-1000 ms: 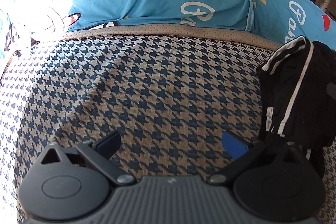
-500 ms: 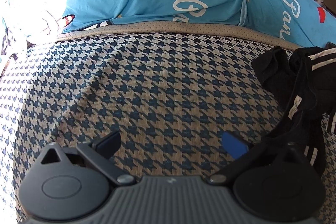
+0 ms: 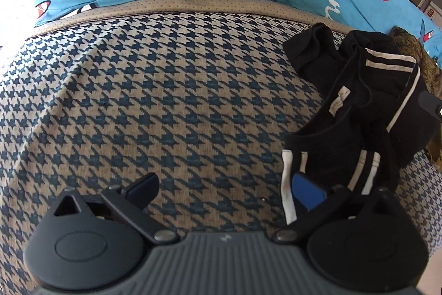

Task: Fold clothes
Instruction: 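Open the right gripper and release the trousers onto the bed, then grasp the striped trousers leg with the left gripper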

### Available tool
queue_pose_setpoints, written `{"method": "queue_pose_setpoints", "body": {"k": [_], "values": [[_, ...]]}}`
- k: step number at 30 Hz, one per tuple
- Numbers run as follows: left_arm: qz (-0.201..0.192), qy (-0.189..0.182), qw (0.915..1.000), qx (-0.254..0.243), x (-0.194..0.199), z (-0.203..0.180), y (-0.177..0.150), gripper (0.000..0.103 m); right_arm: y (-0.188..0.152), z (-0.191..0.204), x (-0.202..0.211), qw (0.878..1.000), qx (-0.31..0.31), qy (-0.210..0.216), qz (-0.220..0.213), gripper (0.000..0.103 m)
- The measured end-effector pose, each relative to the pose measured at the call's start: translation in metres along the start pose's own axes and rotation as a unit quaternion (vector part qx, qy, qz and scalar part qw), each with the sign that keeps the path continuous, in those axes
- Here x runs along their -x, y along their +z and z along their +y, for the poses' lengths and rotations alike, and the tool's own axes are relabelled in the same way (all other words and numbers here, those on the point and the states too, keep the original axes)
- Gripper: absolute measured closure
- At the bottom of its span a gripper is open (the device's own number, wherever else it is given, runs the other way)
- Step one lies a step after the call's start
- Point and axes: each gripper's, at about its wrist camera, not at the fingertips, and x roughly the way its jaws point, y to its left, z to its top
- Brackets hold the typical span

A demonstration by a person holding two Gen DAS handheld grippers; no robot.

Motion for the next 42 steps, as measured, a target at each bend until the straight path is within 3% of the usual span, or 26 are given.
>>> {"method": "queue_pose_setpoints", "body": {"k": [6, 12, 23, 26, 29, 35, 38, 42], "values": [[0.031, -0.049, 0.9983, -0.013, -0.01, -0.01, -0.014, 0.0, -0.004, -0.013, -0.011, 0.999, -0.031, 0.017, 0.036, 0.064], [0.042, -0.132, 0.9904, -0.004, -0.006, -0.013, -0.018, 0.0, -0.001, -0.027, -0.015, 0.997, -0.062, 0.019, 0.043, 0.063], [0.025, -0.112, 0.9934, -0.007, -0.016, -0.023, -0.021, 0.003, 0.0, -0.028, -0.013, 0.997, -0.056, 0.022, 0.047, 0.059], [0.016, -0.111, 0.9936, 0.005, -0.015, -0.018, -0.021, 0.011, 0.0, -0.029, -0.014, 0.997, -0.057, 0.021, 0.05, 0.058], [0.01, -0.113, 0.9934, 0.015, -0.014, -0.013, -0.019, 0.03, -0.001, -0.028, -0.014, 0.997, -0.051, 0.018, 0.049, 0.058], [-0.001, -0.098, 0.9949, -0.025, -0.013, -0.027, -0.025, 0.039, -0.004, -0.016, -0.015, 0.997, -0.03, 0.045, 0.058, 0.058], [-0.011, -0.077, 0.9958, -0.049, -0.012, -0.035, -0.029, 0.051, -0.004, -0.013, -0.016, 0.997, -0.027, 0.045, 0.061, 0.058], [-0.022, -0.064, 0.9964, -0.051, -0.011, -0.037, -0.03, 0.078, -0.004, -0.015, -0.017, 0.997, -0.033, 0.042, 0.063, 0.058]]}}
